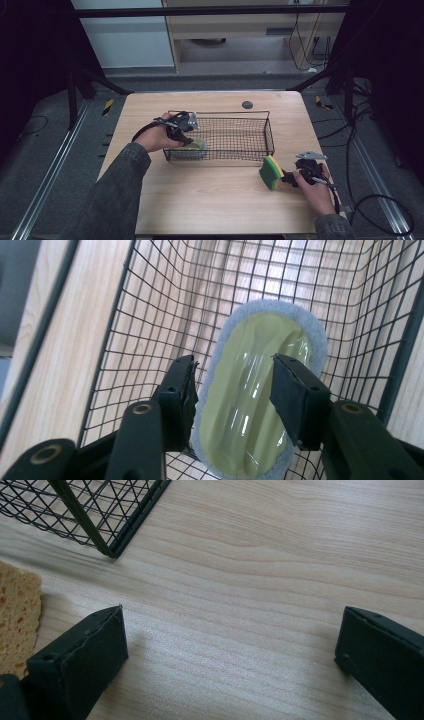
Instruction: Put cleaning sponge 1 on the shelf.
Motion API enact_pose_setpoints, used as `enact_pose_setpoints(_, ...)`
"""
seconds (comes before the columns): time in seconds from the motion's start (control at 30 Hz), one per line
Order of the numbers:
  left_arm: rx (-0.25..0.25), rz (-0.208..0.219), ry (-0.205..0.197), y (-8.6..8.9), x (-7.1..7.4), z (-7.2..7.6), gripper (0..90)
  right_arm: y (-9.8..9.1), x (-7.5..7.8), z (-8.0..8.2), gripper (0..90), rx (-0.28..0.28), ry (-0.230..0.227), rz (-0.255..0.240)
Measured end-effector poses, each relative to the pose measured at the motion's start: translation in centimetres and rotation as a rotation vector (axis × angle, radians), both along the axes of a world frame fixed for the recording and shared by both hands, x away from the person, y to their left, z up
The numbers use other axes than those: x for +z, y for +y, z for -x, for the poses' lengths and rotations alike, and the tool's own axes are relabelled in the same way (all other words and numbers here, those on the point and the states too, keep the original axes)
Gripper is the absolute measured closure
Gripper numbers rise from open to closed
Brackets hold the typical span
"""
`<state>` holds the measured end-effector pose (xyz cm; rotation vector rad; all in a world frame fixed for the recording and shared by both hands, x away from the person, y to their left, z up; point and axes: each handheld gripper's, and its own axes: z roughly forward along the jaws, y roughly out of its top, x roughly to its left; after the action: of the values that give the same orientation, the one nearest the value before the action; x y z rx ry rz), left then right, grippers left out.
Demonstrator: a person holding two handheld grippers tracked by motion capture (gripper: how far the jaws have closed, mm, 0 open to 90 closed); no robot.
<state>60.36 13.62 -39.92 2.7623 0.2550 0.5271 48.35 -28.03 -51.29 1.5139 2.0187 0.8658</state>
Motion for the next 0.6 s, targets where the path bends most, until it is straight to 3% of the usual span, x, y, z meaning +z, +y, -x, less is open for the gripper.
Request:
enact_pose_setpoints(0.1, 0.008, 0.013, -0.014, -0.1, 0.3, 0.1, 47.4, 0.0, 0.0, 0.0, 0.5, 0.0, 0.0, 0.0)
enact_pose_setpoints(0.3, 0.074, 0.05, -0.05, -0.3, 1.2, 0.3, 25.6, 0.0, 0.0, 0.0, 0.6, 0.003, 0.0, 0.002)
enact_pose_setpoints(0.37, 0.096, 0.068, -0.057, -0.3, 1.6, 0.5, 17.9, -0.2, 0.1, -0.1, 4.9, 0.011, 0.007, -0.001)
enact_pose_setpoints(0.4, 0.105, 0.087, -0.063, -0.2, 1.8, 0.6, 15.6, -0.4, 0.3, -0.1, 9.2, 0.004, 0.006, -0.005)
enact_pose_setpoints(0.5, 0.14, 0.154, -0.073, 0.0, 2.5, 0.9, 12.0, -1.1, 1.1, 0.1, 10.4, -0.006, 0.017, -0.015)
enact_pose_setpoints(0.57, 0.155, 0.17, -0.074, 0.1, 2.7, 1.1, 10.3, -1.6, 1.9, 0.6, 11.9, -0.018, 0.009, -0.018)
enact_pose_setpoints(0.6, 0.194, 0.197, -0.079, 0.3, 3.1, 1.5, 10.5, -1.8, 2.4, 0.9, 12.9, -0.032, 0.007, -0.018)
